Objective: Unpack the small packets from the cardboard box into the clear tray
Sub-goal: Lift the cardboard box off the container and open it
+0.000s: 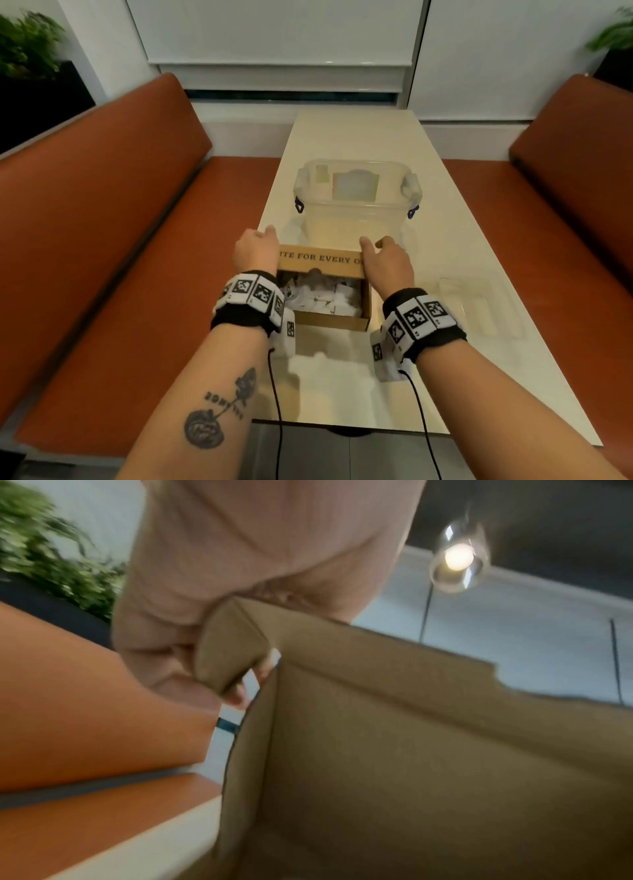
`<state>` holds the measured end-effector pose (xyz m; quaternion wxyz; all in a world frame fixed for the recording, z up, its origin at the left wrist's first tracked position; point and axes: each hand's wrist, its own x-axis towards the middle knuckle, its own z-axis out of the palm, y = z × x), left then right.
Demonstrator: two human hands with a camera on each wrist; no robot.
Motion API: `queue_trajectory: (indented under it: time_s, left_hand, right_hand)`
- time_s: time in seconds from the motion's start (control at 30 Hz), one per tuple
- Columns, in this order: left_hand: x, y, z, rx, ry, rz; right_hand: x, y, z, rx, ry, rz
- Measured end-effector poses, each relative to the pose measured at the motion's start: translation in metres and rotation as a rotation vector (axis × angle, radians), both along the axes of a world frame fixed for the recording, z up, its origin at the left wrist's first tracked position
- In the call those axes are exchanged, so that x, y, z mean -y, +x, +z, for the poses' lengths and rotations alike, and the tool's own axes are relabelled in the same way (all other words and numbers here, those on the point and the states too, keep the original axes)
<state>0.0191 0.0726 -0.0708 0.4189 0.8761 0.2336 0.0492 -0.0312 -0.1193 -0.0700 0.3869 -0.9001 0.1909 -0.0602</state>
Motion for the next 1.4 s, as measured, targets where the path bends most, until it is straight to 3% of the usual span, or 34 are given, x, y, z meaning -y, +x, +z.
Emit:
queue_trajectory:
  time_s: [0.13,0.2,0.3,0.33,0.5,0.83,1.03,1.2,1.4]
  left_hand:
    - [-0.007,0.009,0.021,0.195,-0.475,0.017]
    - [-0.008,0.009,0.024,0.268,-0.612,-0.057]
    - [-0.012,0.011,0.025,0.346,-0.762,-0.225]
    - [-0.013,0.013,0.024,0.343,-0.748,-0.257]
    - [-0.017,0.031,0.017,0.428,-0.333,-0.217]
    - [-0.013,0.064,0.009,0.427,-0.317,-0.199]
    - [-0.007,0.070,-0.009,0.126,-0.285,-0.138]
    - [-0.007,0.077,-0.007,0.160,-0.145,-0.135]
    - [-0.003,0.077,-0.016,0.215,-0.126,-0.252]
  right_hand:
    - [0.010,0.009,0.019,0.247,0.318,-0.012]
    - [0.013,0.012,0.025,0.334,0.456,0.041]
    - [0.019,0.020,0.028,0.370,0.353,0.137]
    - [0.021,0.024,0.028,0.381,0.297,0.123]
    - [0.030,0.045,0.029,0.407,0.182,0.056]
    - [0.028,0.072,0.018,0.362,0.237,0.043]
    - [0.028,0.065,-0.008,0.261,0.164,0.011]
    - [0.048,0.077,-0.009,0.237,0.084,0.008]
    - [0.060,0.083,-0.017,0.203,0.119,-0.053]
